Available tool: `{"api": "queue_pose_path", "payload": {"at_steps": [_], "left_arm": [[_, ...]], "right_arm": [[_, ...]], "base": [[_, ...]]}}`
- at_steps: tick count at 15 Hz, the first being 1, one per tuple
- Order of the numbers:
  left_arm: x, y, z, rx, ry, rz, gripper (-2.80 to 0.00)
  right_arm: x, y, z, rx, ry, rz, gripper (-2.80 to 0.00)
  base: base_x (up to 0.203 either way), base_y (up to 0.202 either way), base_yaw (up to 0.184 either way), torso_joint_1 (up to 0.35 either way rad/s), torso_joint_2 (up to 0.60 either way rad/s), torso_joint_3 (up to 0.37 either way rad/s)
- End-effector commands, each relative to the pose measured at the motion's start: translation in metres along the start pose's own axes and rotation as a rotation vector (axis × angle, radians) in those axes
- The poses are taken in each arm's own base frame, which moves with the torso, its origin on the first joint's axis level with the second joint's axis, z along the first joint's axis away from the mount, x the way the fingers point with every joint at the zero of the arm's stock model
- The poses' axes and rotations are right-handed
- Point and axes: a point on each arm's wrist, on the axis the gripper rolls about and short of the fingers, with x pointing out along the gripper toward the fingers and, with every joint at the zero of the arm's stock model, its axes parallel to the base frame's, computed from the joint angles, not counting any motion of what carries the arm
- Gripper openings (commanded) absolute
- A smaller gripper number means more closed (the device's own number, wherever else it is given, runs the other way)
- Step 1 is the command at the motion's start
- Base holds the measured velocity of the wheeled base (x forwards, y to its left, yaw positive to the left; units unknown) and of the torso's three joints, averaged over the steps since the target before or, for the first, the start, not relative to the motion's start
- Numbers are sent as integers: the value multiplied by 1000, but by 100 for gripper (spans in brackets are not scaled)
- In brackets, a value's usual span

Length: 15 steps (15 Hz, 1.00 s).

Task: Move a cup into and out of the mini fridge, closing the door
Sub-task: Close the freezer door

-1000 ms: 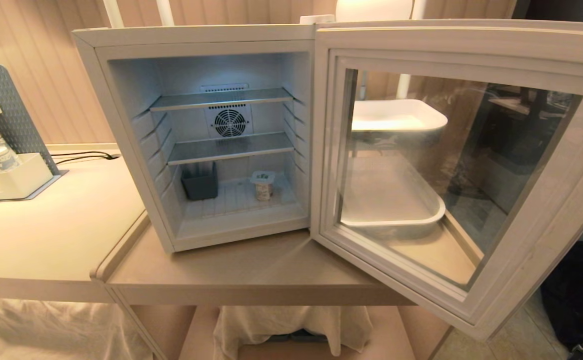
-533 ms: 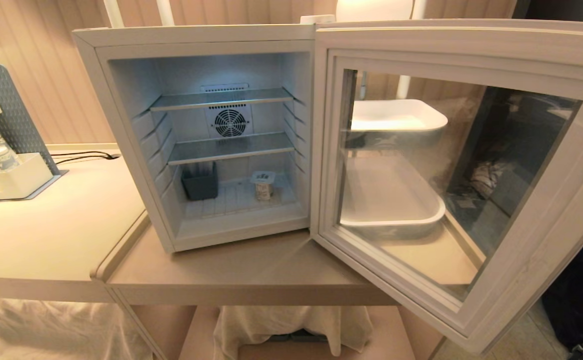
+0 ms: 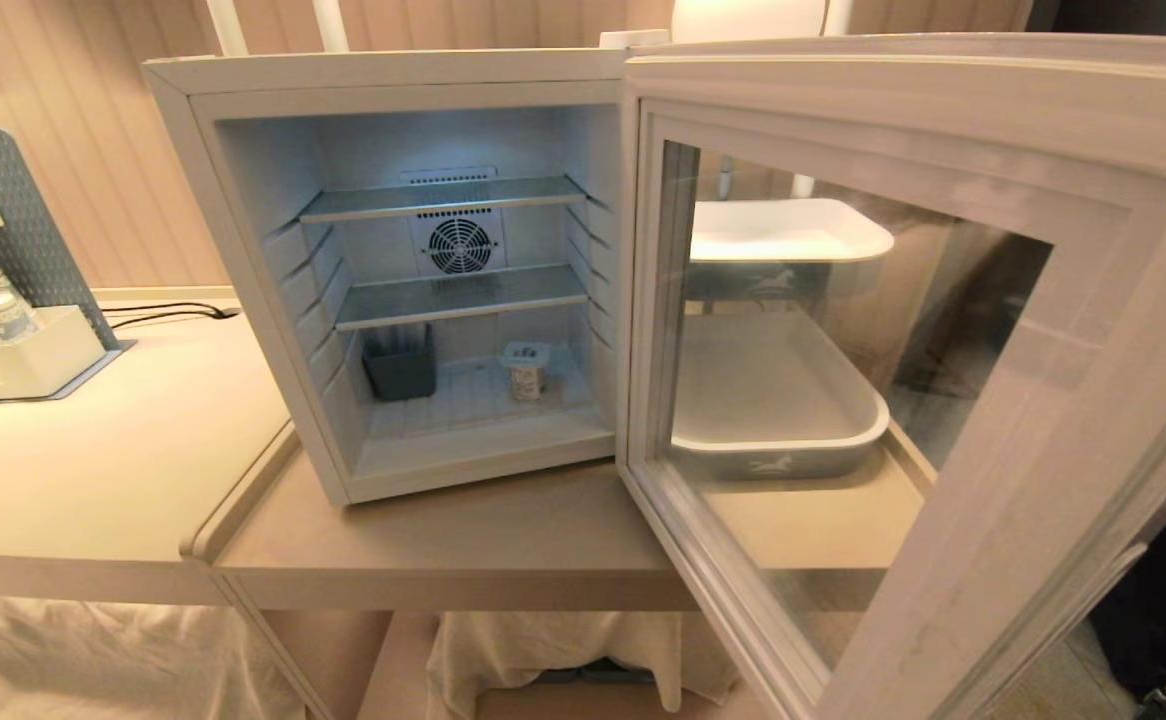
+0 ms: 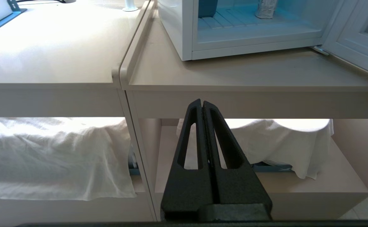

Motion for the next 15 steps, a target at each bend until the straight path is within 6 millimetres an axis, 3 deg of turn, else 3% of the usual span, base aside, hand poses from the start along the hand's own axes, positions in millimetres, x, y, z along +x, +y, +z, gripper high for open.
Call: {"api": "queue_pose_path", "payload": {"at_steps": [1, 4, 7, 12, 15], "left_arm": [[0, 0, 0, 0, 1, 0, -280], [0, 0, 0, -2, 1, 1, -280], [0, 0, 0, -2, 1, 1, -280], [0, 0, 0, -2, 1, 1, -280], [0, 0, 0, -2, 1, 2, -280]], "right_arm": [[19, 35, -3, -56, 28, 67, -280], [42, 53, -6, -48, 43, 62, -280], [71, 59, -5, -33, 71, 35, -280], [127, 51, 11, -29, 63, -126, -280], [171, 37, 13, -35, 64, -290, -280]], "base": [[0, 0, 0, 0, 0, 0], [0, 0, 0, 0, 0, 0], [0, 0, 0, 0, 0, 0], [0, 0, 0, 0, 0, 0], [0, 0, 0, 0, 0, 0]]}}
